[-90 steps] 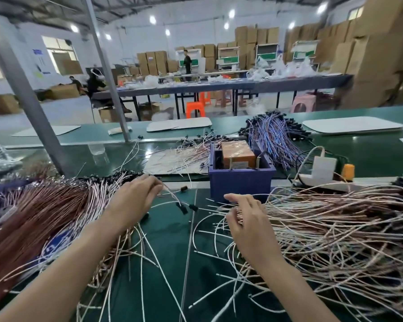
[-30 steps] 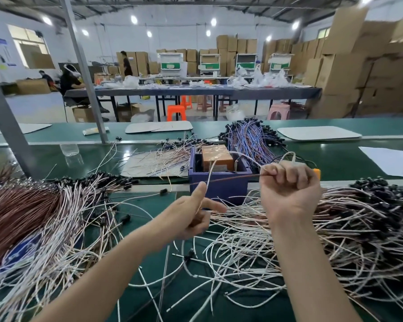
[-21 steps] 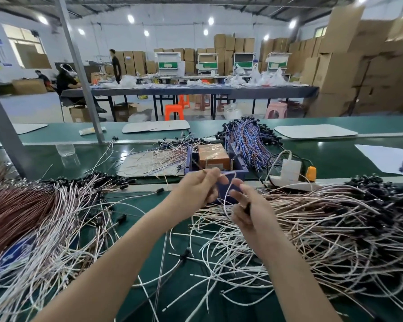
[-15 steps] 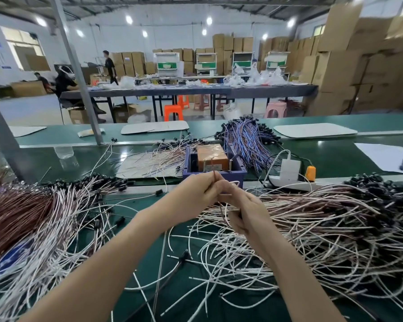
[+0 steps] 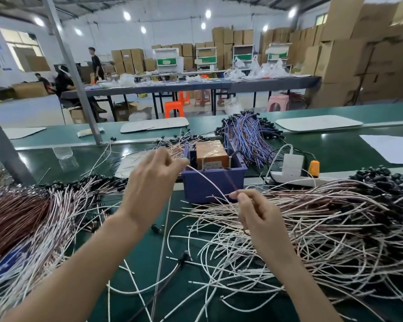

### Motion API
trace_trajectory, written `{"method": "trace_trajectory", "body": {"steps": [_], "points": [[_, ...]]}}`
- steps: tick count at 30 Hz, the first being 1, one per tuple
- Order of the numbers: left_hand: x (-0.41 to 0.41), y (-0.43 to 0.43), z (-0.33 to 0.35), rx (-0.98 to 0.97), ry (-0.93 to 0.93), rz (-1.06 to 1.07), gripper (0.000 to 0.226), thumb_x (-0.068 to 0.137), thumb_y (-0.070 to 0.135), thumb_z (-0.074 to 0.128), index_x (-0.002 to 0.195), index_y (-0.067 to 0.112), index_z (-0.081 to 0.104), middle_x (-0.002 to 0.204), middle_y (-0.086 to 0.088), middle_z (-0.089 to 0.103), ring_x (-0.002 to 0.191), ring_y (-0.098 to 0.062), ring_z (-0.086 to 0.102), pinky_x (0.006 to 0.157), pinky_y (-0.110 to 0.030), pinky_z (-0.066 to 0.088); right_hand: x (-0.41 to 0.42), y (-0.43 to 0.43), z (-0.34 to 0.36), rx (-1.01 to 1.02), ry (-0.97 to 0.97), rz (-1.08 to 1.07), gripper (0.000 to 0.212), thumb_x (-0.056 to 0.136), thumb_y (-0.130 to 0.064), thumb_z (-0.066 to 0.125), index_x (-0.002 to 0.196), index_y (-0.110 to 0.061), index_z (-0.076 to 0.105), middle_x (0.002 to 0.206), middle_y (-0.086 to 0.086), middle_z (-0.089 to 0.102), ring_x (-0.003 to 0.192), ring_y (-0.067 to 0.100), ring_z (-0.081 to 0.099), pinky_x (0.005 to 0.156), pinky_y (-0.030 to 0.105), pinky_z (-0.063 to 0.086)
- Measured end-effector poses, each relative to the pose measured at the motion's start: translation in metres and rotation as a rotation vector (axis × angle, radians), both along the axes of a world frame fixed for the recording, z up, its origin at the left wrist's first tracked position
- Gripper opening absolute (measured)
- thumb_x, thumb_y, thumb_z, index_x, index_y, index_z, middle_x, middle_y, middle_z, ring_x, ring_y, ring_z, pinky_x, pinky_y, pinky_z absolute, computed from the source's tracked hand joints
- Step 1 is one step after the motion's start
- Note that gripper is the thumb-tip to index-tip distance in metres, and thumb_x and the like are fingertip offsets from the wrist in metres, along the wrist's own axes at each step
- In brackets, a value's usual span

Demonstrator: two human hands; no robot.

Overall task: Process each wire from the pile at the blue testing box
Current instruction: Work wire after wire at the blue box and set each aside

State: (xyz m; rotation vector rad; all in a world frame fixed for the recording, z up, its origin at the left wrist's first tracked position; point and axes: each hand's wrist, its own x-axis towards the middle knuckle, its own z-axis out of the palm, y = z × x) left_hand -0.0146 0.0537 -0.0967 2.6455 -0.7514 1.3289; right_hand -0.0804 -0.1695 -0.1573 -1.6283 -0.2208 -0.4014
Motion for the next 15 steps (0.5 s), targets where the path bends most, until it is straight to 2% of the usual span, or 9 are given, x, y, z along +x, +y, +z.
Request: {"method": "trace_trajectory", "body": {"steps": [2,4,5,7,10,12,13,15], "points": [[-0.007,-0.011,-0.017,-0.418,0.281,-0.15,0.015,0.098,0.009,0.06,0.109,0.017,0.067,0.091,0.005,0.06,0.07,-0.009,0.053,0.06,-0.016,0.04,0.008,0.001,0.001,0.152,0.042,-0.113,0.022,0.105,-0.03,0.049,0.102,-0.024,0.07,0.055,-0.009,0.049,0.046,0.002,0.036,0.042,0.014,0.03],[-0.008,-0.026,-0.035,-0.882,0.657,-0.287,0.016,0.103,0.012,0.051,0.107,0.021,0.064,0.097,0.004,0.069,0.075,-0.004,0.063,0.066,-0.017,0.048,0.021,0.002,0.0,0.228,0.121,-0.22,0.023,0.105,-0.031,0.048,0.105,-0.022,0.07,0.054,-0.009,0.053,0.044,0.002,0.037,0.041,0.014,0.03],[-0.008,-0.032,-0.042,-1.082,0.759,-0.332,0.018,0.103,0.013,0.049,0.105,0.021,0.065,0.097,0.004,0.071,0.082,-0.005,0.066,0.072,-0.018,0.051,0.027,0.004,-0.002,0.25,0.153,-0.248,0.023,0.106,-0.03,0.049,0.106,-0.021,0.07,0.054,-0.009,0.054,0.044,0.003,0.038,0.041,0.014,0.03],[-0.006,-0.043,-0.045,-1.451,0.843,-0.46,0.022,0.104,0.017,0.048,0.097,0.016,0.069,0.09,0.001,0.073,0.091,-0.015,0.069,0.08,-0.024,0.054,0.038,0.008,-0.006,0.269,0.182,-0.263,0.021,0.106,-0.029,0.049,0.107,-0.021,0.069,0.054,-0.01,0.055,0.044,0.002,0.039,0.042,0.015,0.031],[0.002,-0.042,-0.04,-1.937,0.794,-0.732,0.024,0.103,0.021,0.053,0.085,0.01,0.066,0.077,-0.004,0.068,0.077,-0.015,0.069,0.078,-0.031,0.059,0.048,0.009,-0.014,0.263,0.179,-0.286,0.021,0.105,-0.03,0.05,0.106,-0.022,0.07,0.053,-0.01,0.055,0.045,0.001,0.04,0.042,0.016,0.032],[0.01,-0.034,-0.038,-2.11,0.75,-0.786,0.014,0.103,0.017,0.052,0.095,0.008,0.06,0.075,-0.002,0.064,0.067,-0.014,0.066,0.071,-0.031,0.059,0.053,0.007,-0.019,0.278,0.162,-0.321,0.022,0.106,-0.029,0.05,0.105,-0.022,0.071,0.052,-0.01,0.054,0.044,0.0,0.04,0.042,0.015,0.032],[0.014,-0.03,-0.038,-2.133,0.733,-0.748,0.01,0.104,0.014,0.05,0.106,0.008,0.056,0.075,-0.002,0.063,0.063,-0.013,0.064,0.067,-0.031,0.058,0.054,0.006,-0.02,0.288,0.153,-0.332,0.022,0.106,-0.029,0.05,0.105,-0.023,0.071,0.052,-0.01,0.053,0.044,0.0,0.039,0.041,0.015,0.032],[0.02,-0.025,-0.042,-1.996,0.681,-0.561,0.027,0.106,0.011,0.043,0.133,0.015,0.043,0.069,0.002,0.063,0.056,-0.011,0.057,0.055,-0.027,0.052,0.059,0.006,-0.022,0.306,0.138,-0.344,0.022,0.106,-0.029,0.05,0.103,-0.026,0.071,0.052,-0.01,0.052,0.044,0.001,0.038,0.039,0.016,0.03]]}}
